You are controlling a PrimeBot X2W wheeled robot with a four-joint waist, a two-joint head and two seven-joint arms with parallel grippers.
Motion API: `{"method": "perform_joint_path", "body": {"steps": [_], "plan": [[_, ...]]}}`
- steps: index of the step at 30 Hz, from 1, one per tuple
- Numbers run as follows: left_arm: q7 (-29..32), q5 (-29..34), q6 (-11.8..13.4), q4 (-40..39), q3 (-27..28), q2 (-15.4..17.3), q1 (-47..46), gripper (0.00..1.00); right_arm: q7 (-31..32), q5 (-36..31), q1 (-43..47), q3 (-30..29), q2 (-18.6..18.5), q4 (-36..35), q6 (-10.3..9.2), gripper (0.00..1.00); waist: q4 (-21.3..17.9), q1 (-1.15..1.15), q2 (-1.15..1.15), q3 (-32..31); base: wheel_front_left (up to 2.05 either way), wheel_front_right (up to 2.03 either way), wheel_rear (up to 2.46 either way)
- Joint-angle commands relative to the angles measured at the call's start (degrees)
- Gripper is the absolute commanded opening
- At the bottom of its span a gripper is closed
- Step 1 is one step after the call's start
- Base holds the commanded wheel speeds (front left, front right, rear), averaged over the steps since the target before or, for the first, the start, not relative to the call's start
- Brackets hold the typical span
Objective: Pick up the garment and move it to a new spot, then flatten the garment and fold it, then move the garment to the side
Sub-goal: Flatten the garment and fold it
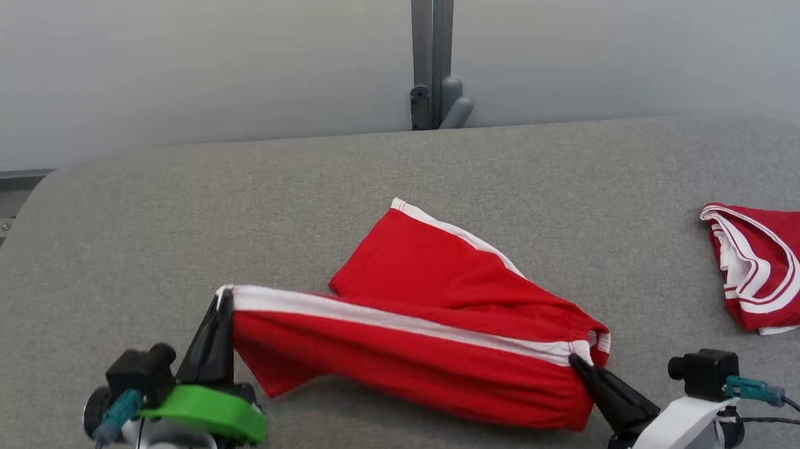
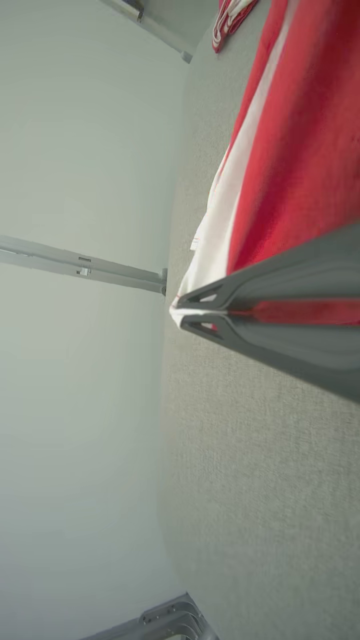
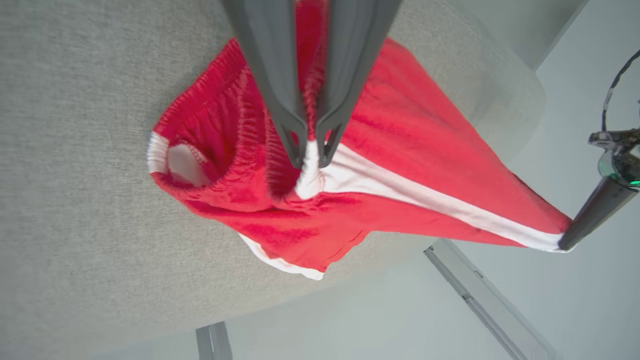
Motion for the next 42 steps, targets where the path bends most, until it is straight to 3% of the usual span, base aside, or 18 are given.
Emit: {"method": "perform_joint_path", "body": {"steps": [1, 9, 15, 21, 29, 34, 42], "plan": [[-0.2, 0.4, 0.2, 0.9, -0.8, 0.6, -2.1, 0.0, -0.2, 0.2, -0.4, -0.6, 0.0, 0.1, -0.11, 0.0, -2.9, 0.01, 0.0, 3.0, 0.0, 0.0, 0.0], [-0.2, -0.1, 0.2, 10.1, -9.8, 2.2, -18.6, 0.0, -0.2, -1.4, -4.4, -7.7, 5.5, 0.8, -0.09, 0.0, -9.3, 0.01, 0.0, 12.8, 0.0, 0.0, 0.0], [-0.2, 0.4, 0.2, 18.0, -10.0, 2.6, -27.2, 0.0, -0.2, -4.7, -6.9, -12.6, 10.3, 1.8, -0.07, 0.0, -13.5, 0.01, 0.0, 17.9, 0.0, 0.0, 0.0], [-0.2, 1.8, 0.2, 23.3, -11.2, 3.7, -33.0, 0.0, -0.2, -8.2, -9.5, -13.9, 14.3, 3.1, -0.07, 0.0, -16.0, 0.01, 0.0, 21.1, 0.0, 0.0, 0.0], [-0.2, 3.4, 0.2, 28.4, -12.1, 3.7, -37.4, 0.0, -0.2, -11.2, -10.5, -14.2, 16.7, 3.5, -0.07, 0.0, -17.4, 0.01, 0.0, 22.7, 0.0, 0.0, 0.0], [-0.2, 4.6, 1.3, 28.7, -9.9, 4.2, -38.5, 0.0, -0.2, -11.8, -10.7, -13.7, 17.4, 3.8, -0.07, 0.0, -18.4, 0.01, 0.0, 22.5, 0.0, 0.0, 0.0], [-0.2, 6.5, 0.9, 30.8, -8.7, 3.6, -37.6, 0.02, -0.2, -13.0, -10.1, -14.1, 18.5, 4.1, -0.07, 0.0, -19.5, 0.01, 0.0, 22.1, 0.0, 0.0, 0.0]]}}
